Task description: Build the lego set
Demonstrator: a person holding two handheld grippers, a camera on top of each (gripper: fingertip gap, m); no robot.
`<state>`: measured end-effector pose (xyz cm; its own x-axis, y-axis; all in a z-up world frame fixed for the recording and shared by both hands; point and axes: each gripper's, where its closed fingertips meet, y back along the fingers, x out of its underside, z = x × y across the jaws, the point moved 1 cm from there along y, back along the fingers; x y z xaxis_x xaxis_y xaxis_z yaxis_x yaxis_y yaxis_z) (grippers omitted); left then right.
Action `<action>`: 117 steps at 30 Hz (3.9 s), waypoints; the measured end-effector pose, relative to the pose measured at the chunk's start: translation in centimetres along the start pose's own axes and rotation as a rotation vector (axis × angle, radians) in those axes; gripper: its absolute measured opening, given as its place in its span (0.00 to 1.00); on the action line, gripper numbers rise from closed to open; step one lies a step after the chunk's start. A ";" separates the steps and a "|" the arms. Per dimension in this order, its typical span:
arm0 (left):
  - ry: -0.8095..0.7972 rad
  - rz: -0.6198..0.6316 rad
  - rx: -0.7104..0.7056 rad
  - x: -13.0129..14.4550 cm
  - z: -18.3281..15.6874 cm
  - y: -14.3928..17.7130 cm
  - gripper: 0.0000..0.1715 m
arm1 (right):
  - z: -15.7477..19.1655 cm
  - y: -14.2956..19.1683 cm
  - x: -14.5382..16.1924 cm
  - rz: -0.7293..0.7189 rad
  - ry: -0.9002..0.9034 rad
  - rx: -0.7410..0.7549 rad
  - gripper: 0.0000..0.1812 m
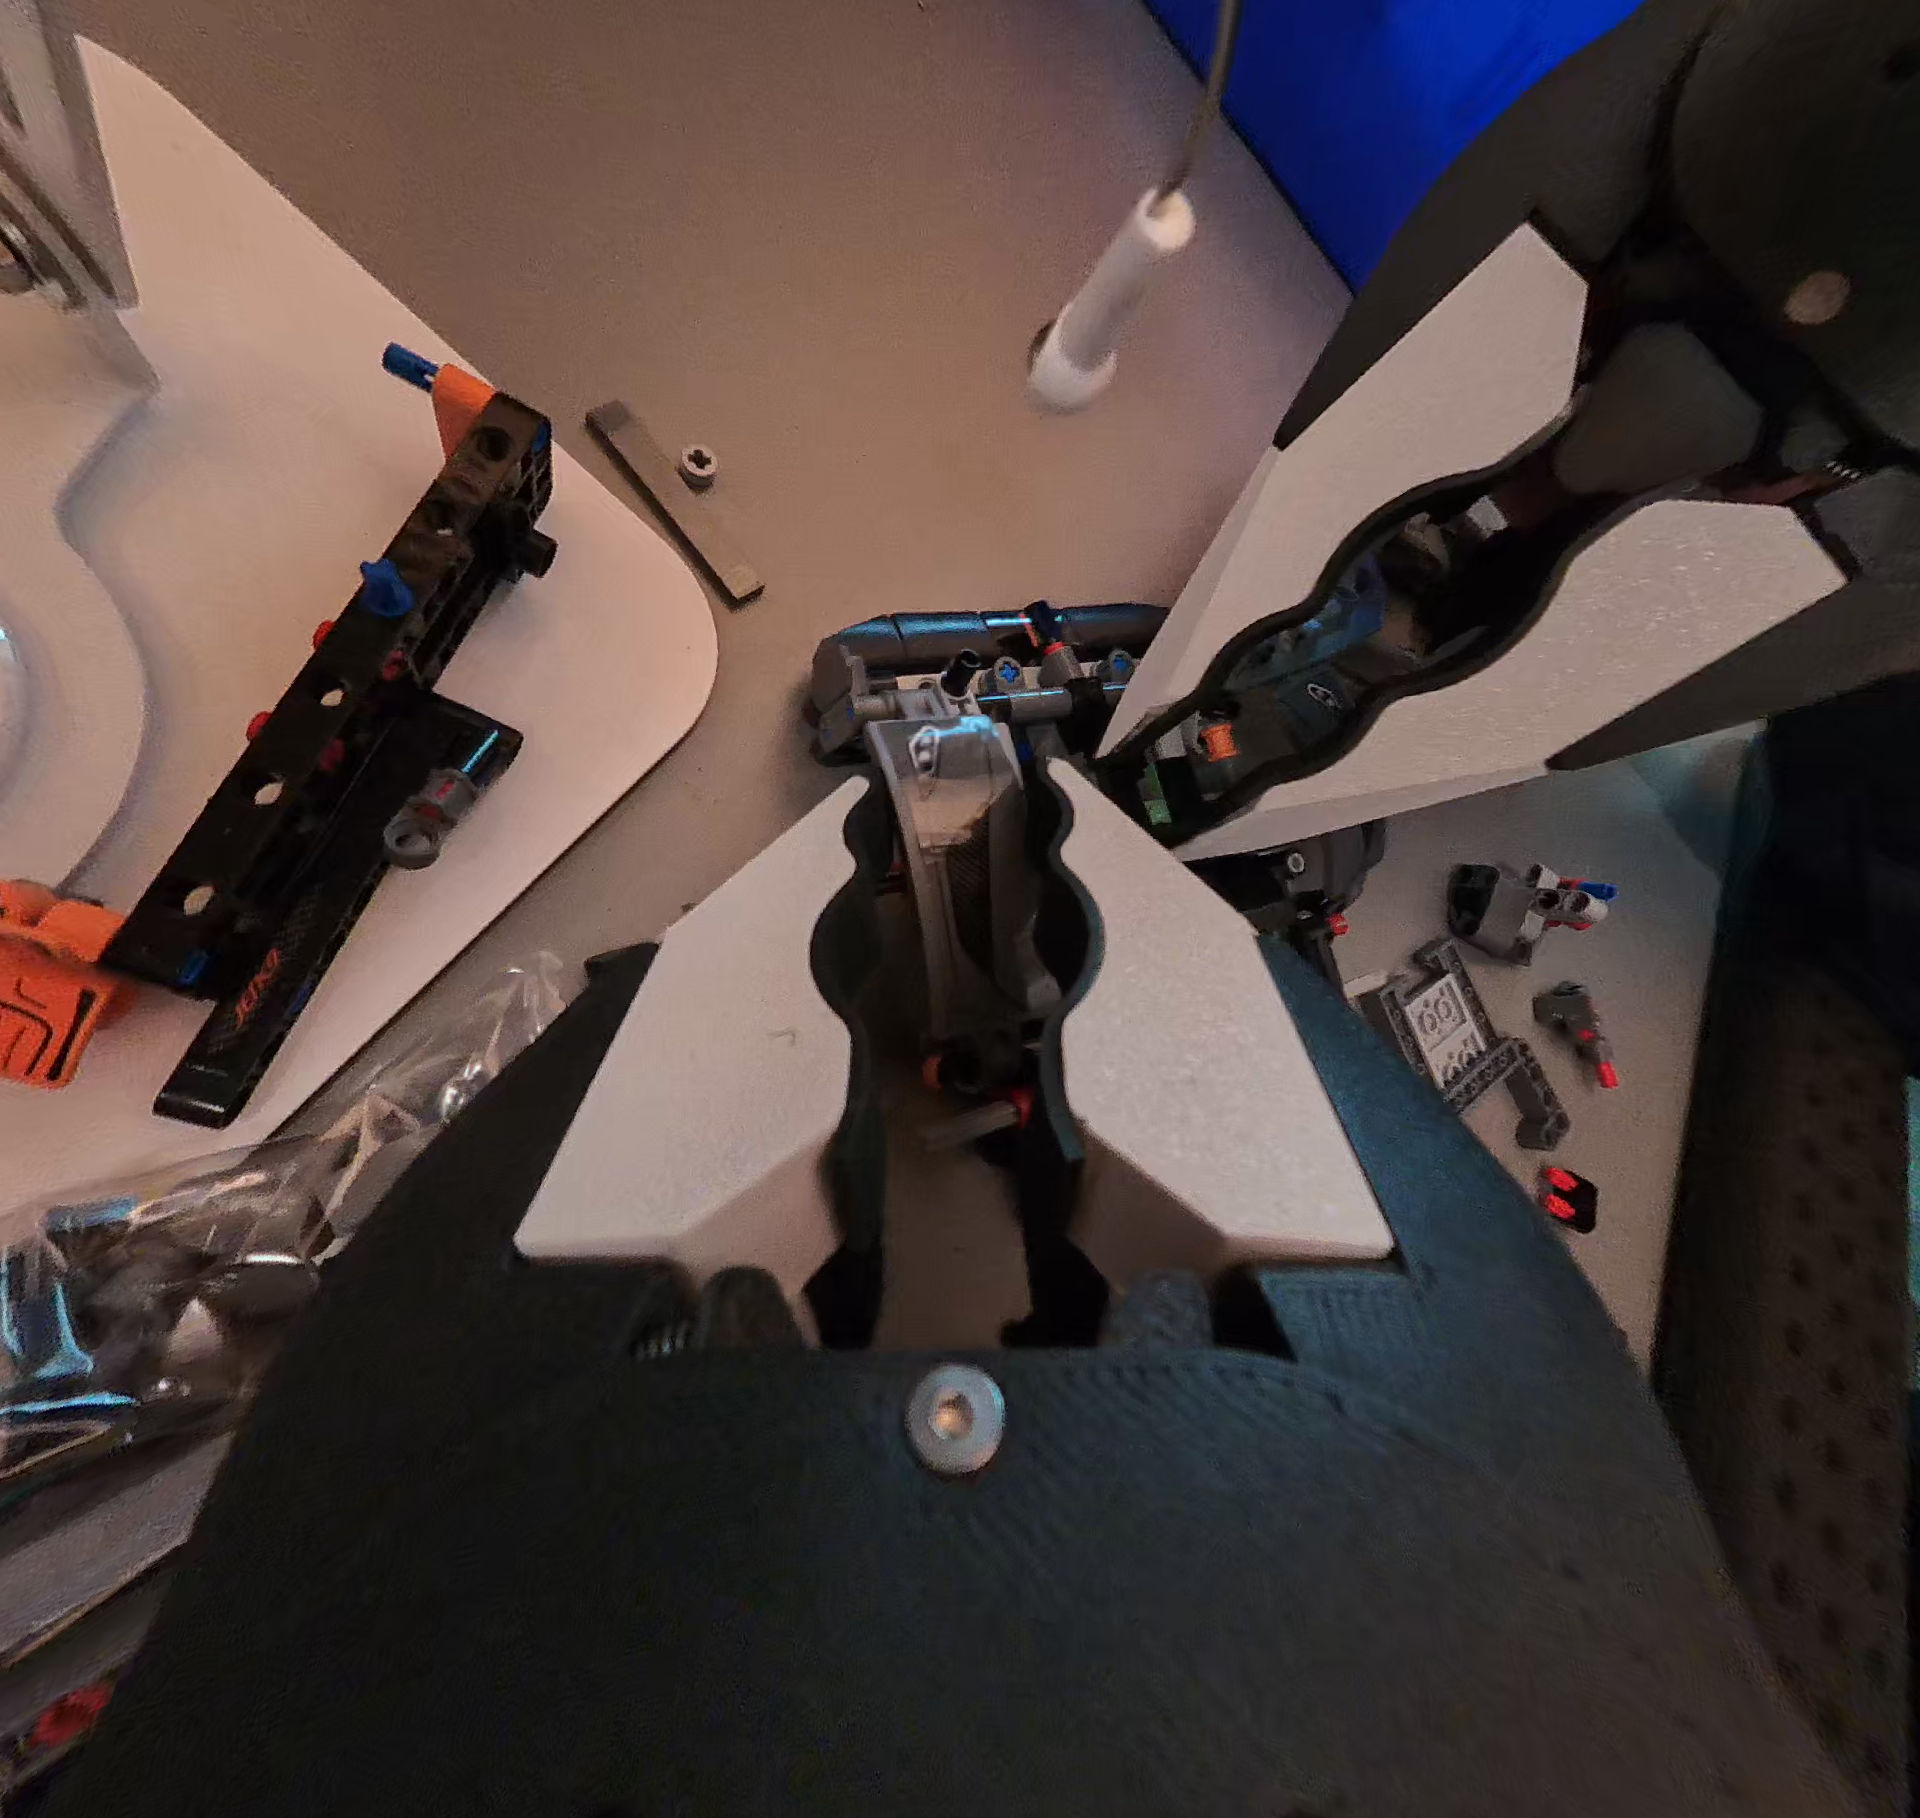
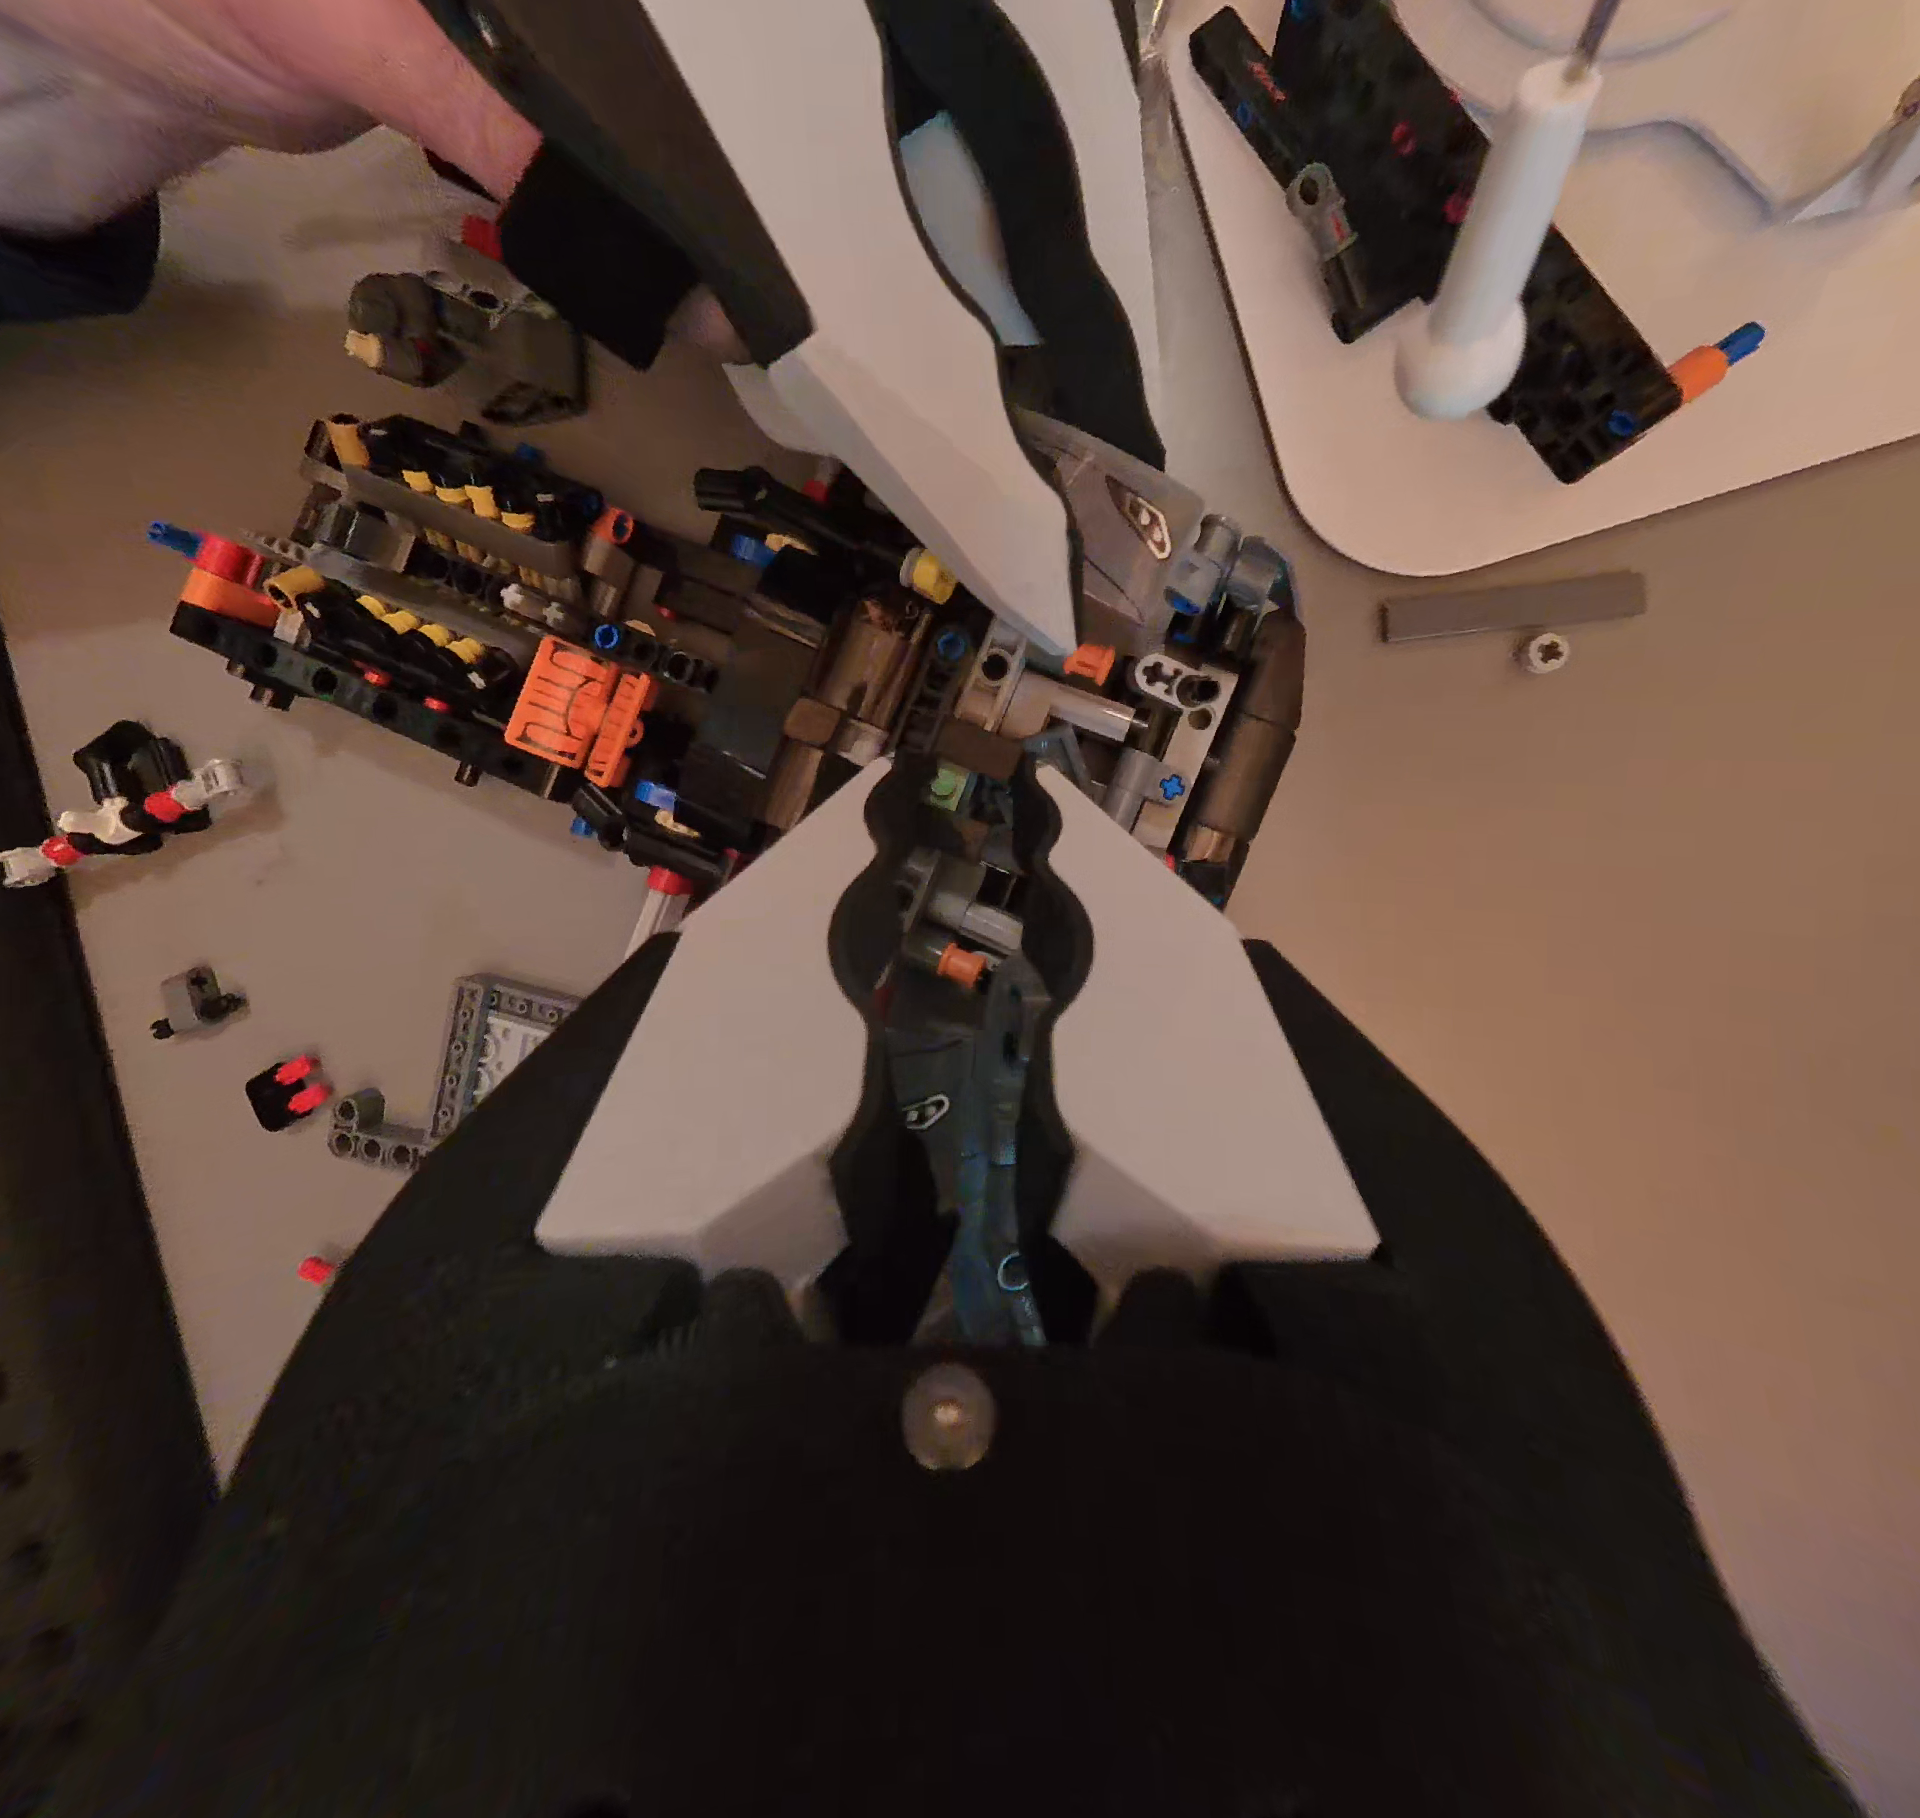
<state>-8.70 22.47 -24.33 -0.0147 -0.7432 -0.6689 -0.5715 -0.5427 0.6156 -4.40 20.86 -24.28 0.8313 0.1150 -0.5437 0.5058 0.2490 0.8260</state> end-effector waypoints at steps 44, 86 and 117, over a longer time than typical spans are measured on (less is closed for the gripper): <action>-0.345 0.111 -0.065 0.8 -1.9 0.9 0.14 | -1.5 -1.2 0.5 0.123 0.140 0.216 0.00; -0.447 0.178 0.130 3.7 -3.7 1.4 0.14 | 0.3 -0.5 1.0 0.000 0.233 0.015 0.01; -0.530 0.166 0.162 3.9 -4.8 1.5 0.13 | 1.2 -0.7 0.3 0.040 0.317 0.078 0.06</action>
<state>-5.69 16.92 -23.99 -0.5005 -0.4930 -0.7117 -0.6440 -0.3374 0.6866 -4.24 19.60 -24.89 0.7440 0.4195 -0.5201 0.5009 0.1650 0.8496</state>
